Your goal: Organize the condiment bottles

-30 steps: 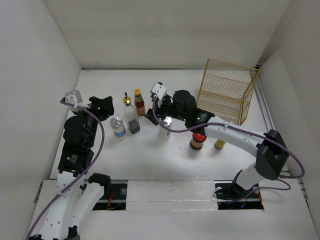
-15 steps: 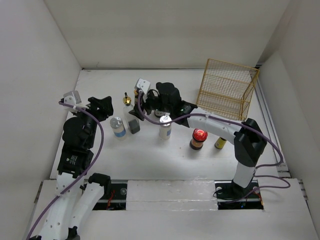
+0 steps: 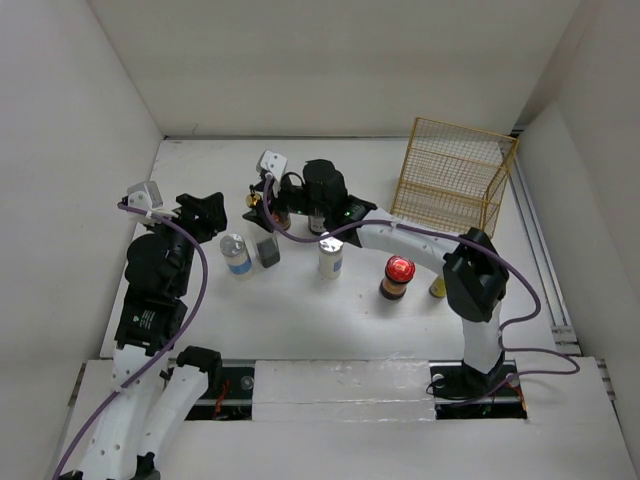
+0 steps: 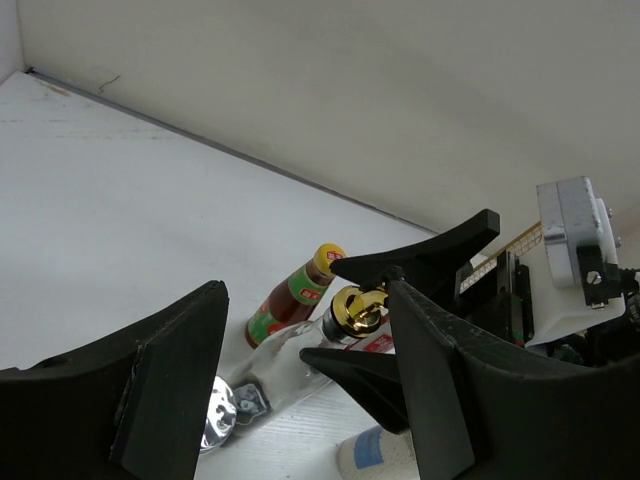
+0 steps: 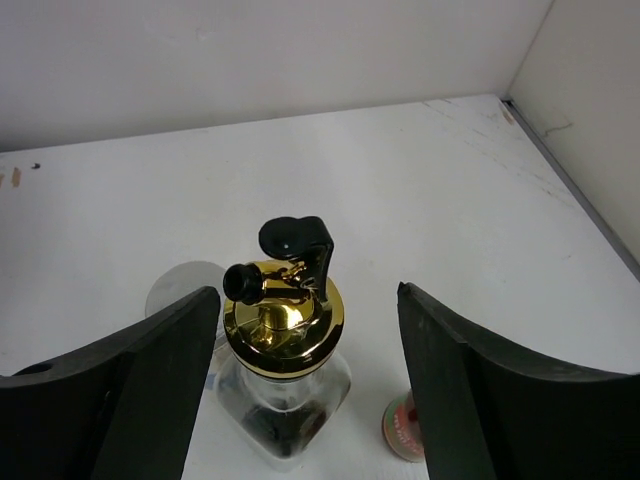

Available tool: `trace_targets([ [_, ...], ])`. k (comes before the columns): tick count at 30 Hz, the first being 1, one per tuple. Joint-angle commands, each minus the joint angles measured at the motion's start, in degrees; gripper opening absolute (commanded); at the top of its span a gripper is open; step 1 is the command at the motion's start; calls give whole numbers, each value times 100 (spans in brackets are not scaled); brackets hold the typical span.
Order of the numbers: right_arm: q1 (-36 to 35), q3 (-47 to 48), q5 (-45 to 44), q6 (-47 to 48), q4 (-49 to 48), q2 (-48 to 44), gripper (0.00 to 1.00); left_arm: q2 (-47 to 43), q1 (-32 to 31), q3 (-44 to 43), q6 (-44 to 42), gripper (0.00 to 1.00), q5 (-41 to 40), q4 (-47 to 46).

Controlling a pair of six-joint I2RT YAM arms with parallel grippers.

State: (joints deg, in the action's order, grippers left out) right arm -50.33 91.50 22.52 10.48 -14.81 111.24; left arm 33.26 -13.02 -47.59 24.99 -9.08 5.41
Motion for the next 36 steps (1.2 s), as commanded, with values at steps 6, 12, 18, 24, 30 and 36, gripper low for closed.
trace_targets([
  [6,-30,324,86,-248,-689,267,51,-30,10,-4,41,61,56,-251],
  [12,-30,-80,86,-433,-1332,-23,17,-30,10,-4,41,61,56,-251],
  [18,-30,-256,138,-433,-1454,-910,11,-30,10,-4,41,61,47,-251],
  [24,-30,-484,-239,-433,-1507,-1946,7,-30,10,-57,41,61,-182,-181],
  [30,145,-415,-653,-573,-1455,-2580,7,-144,10,-57,93,60,-314,-181],
  [36,909,306,-609,-995,-726,-2774,7,-144,10,-57,93,60,-261,-181],
])
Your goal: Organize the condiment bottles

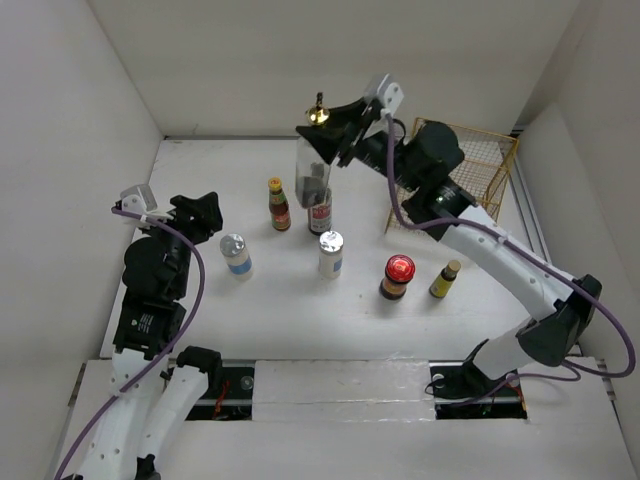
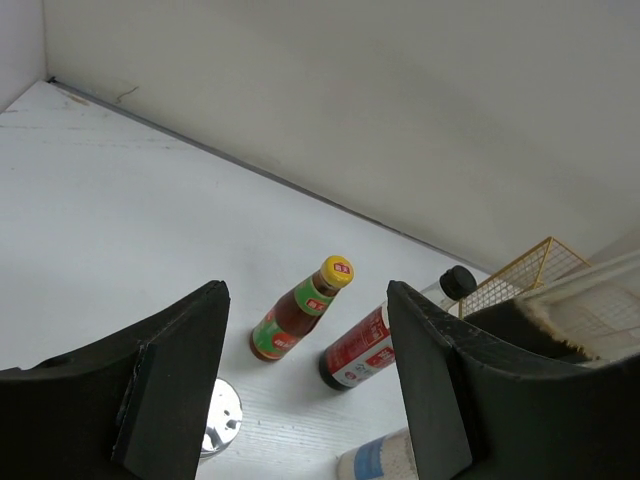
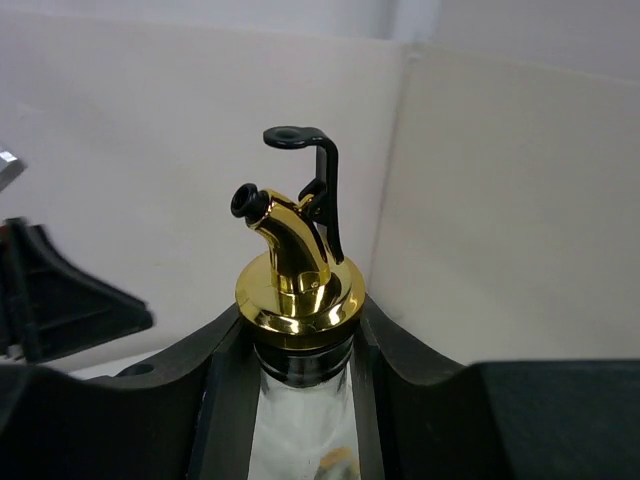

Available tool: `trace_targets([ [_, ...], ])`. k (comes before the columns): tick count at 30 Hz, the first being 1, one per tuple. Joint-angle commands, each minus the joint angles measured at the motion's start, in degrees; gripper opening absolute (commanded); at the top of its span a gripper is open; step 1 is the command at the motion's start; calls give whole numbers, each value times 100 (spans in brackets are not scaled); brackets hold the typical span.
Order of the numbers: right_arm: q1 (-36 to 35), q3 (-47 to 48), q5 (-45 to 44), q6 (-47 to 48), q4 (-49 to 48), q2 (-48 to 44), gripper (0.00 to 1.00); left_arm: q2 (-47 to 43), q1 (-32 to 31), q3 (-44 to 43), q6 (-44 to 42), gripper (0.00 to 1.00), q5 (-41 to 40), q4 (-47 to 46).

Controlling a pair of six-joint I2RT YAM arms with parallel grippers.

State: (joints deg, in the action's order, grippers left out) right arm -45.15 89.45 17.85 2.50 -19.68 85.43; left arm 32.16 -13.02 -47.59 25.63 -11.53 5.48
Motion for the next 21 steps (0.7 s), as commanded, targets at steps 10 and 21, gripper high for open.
trace_targets([
  [10,2290,1268,-273,-250,798,-149,5,-105,10,-4,30,60,151,-205],
  [21,3661,2049,-230,-250,940,632,4,53,10,-4,30,60,221,-205],
])
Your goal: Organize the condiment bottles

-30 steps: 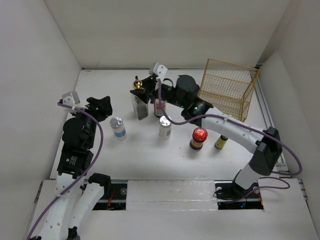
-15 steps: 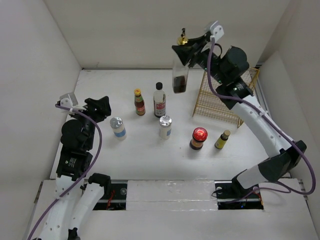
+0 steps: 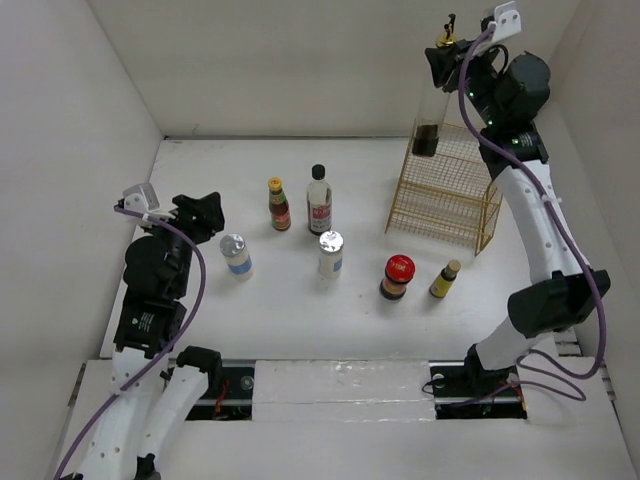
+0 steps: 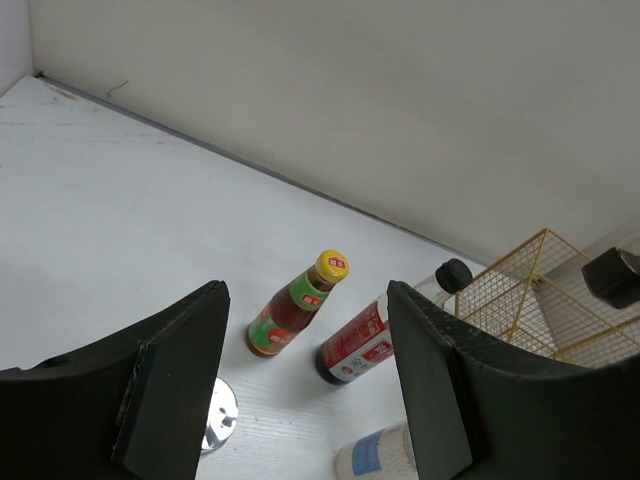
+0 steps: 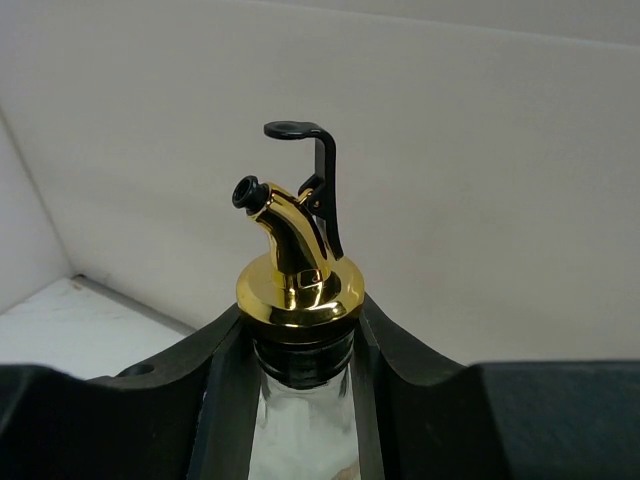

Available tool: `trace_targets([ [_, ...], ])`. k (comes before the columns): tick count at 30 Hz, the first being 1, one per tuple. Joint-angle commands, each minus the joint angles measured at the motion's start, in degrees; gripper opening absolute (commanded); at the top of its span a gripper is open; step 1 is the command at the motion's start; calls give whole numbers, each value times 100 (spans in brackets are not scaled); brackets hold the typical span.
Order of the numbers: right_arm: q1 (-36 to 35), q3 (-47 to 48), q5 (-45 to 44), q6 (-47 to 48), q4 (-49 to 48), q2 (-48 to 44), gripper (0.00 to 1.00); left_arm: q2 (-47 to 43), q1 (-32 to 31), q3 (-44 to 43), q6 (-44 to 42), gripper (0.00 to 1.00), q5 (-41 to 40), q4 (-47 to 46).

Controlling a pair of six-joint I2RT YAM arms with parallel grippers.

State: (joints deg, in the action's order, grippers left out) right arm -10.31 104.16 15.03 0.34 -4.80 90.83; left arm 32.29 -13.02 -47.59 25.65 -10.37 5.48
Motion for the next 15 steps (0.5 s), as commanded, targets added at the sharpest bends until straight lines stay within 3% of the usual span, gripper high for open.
trace_targets([
  [1,317,701,53,-34,-549,171,2,40,10,-4,28,60,105,-257],
  [15,723,1344,158,-34,-689,1086,1,154,10,-4,28,60,105,-257],
])
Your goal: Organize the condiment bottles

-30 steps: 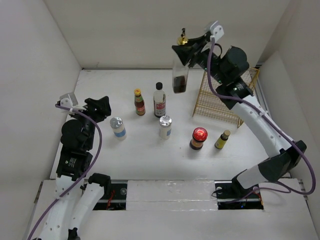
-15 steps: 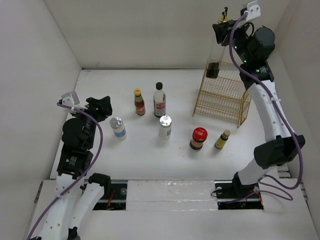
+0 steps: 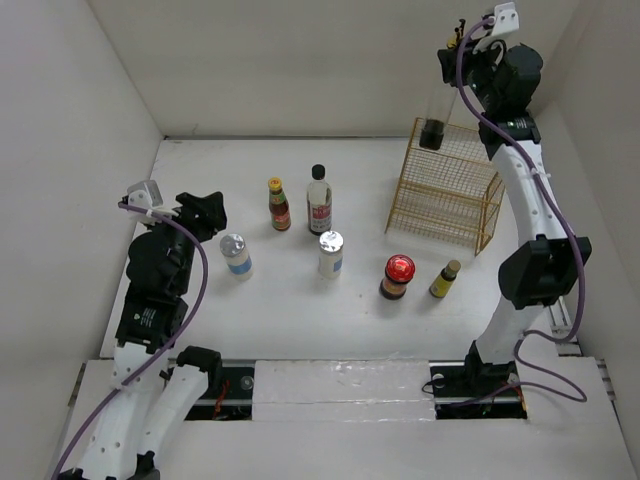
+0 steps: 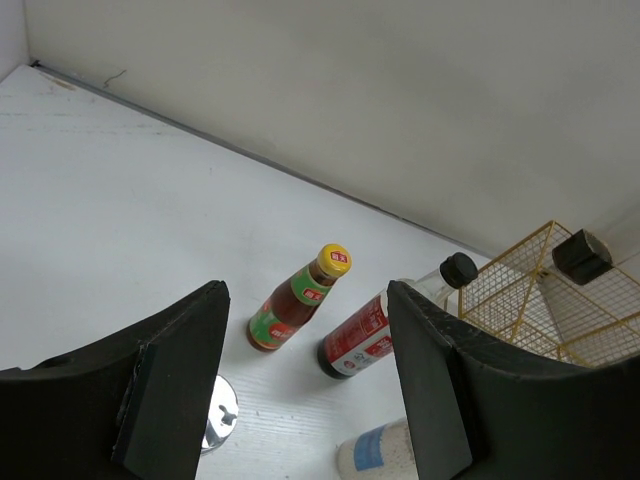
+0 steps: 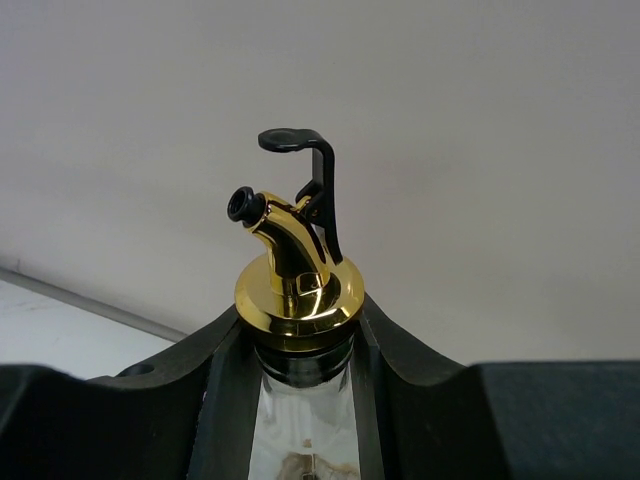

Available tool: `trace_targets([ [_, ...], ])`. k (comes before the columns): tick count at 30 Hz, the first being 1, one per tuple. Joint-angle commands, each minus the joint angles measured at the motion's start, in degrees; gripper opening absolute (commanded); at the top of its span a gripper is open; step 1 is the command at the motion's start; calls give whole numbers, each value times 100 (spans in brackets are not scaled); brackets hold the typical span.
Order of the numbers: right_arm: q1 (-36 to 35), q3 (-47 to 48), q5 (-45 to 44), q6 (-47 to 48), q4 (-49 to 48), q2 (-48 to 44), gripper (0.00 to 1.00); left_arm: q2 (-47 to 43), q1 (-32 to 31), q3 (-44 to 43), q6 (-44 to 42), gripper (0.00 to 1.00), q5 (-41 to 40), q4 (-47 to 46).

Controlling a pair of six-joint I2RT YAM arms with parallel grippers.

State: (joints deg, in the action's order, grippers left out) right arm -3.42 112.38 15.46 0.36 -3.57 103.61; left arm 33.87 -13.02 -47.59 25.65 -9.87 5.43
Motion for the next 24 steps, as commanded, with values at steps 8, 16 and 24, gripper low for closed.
trace_targets([
  [8,201,-276,167,-89,-1338,-332,1,59,10,-4,28,60,55,-253],
  [16,307,-839,238,-142,-1707,-447,1,59,10,-4,28,60,55,-253],
  [24,360,-1631,352,-379,-2130,-430,1,6,10,-4,28,60,107,-253],
])
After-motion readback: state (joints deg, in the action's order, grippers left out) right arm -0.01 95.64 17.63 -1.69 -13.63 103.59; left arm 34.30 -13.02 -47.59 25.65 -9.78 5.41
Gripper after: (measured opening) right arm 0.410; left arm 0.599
